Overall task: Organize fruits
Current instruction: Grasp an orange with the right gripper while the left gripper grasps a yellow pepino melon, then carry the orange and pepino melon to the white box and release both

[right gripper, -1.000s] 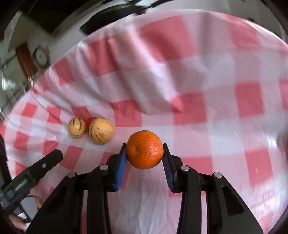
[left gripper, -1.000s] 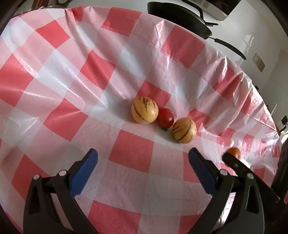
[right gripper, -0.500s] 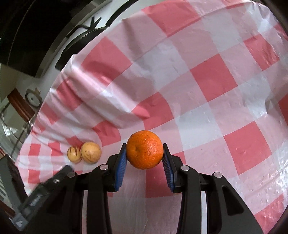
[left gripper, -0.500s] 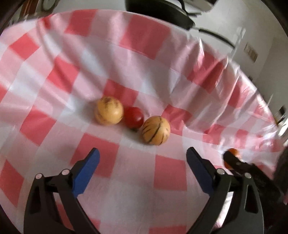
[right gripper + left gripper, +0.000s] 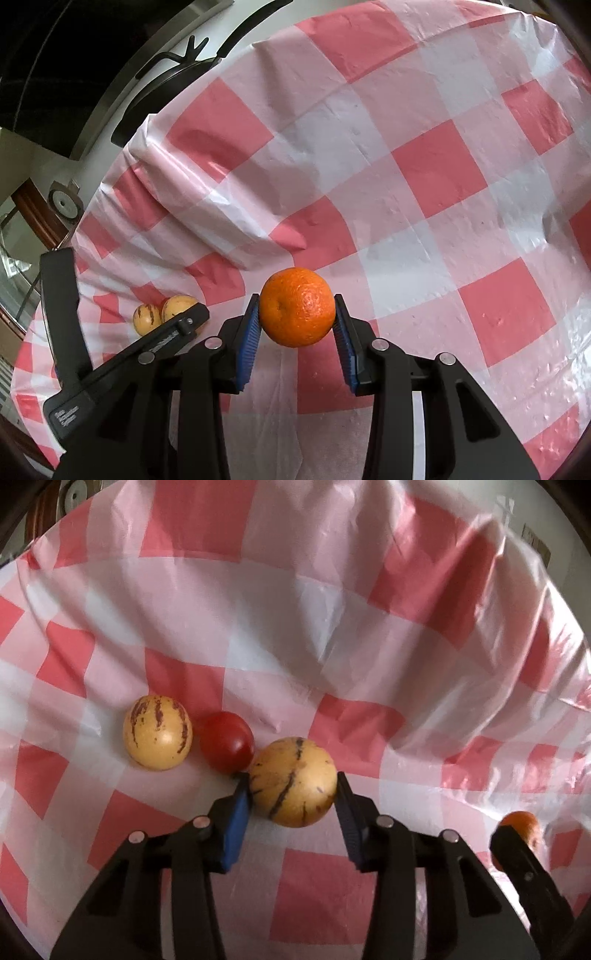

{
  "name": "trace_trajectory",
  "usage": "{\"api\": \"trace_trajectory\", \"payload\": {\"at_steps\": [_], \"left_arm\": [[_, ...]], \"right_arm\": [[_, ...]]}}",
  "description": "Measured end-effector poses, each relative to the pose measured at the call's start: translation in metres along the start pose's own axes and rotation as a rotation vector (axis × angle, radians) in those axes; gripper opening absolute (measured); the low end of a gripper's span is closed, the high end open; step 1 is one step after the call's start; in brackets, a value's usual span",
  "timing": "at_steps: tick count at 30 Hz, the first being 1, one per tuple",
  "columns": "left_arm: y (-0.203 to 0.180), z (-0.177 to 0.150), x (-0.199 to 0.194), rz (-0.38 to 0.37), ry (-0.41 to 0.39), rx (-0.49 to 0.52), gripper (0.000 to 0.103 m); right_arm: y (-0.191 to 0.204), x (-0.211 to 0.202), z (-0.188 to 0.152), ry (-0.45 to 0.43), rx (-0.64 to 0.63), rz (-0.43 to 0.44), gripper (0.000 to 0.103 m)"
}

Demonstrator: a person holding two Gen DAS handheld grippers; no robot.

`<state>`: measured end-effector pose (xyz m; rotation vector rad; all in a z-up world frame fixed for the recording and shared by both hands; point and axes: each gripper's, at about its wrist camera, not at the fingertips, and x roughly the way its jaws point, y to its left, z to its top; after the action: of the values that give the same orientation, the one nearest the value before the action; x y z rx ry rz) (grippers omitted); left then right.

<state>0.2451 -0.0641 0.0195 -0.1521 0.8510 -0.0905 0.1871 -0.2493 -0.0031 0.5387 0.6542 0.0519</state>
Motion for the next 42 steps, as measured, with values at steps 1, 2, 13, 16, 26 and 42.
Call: {"api": "trace_trajectory", "payload": {"at_steps": [1, 2, 13, 16, 26, 42], "left_arm": [[0.003, -0.002, -0.005, 0.005, -0.012, -0.003, 0.044], [0.004, -0.004, -0.010, 0.006, -0.024, -0.002, 0.044], [0.057, -0.077, -0.103, -0.014, -0.114, -0.063, 0.044], [0.077, -0.106, -0.126, -0.006, -0.112, -0.073, 0.044], [0.087, -0.107, -0.147, -0.050, -0.171, -0.075, 0.044], [0.102, -0.122, -0.174, -0.085, -0.160, -0.124, 0.044]], "right_arm": [[0.000, 0.001, 0.000, 0.001, -0.002, 0.004, 0.038], [0.000, 0.001, 0.000, 0.004, -0.003, 0.010, 0.038], [-0.004, -0.003, 0.000, 0.011, -0.003, 0.033, 0.038], [-0.004, -0.004, 0.000, 0.007, -0.006, 0.031, 0.038], [-0.001, -0.006, -0.001, 0.005, -0.021, 0.038, 0.038], [0.043, -0.094, -0.099, 0.049, -0.146, 0.110, 0.038]]}}
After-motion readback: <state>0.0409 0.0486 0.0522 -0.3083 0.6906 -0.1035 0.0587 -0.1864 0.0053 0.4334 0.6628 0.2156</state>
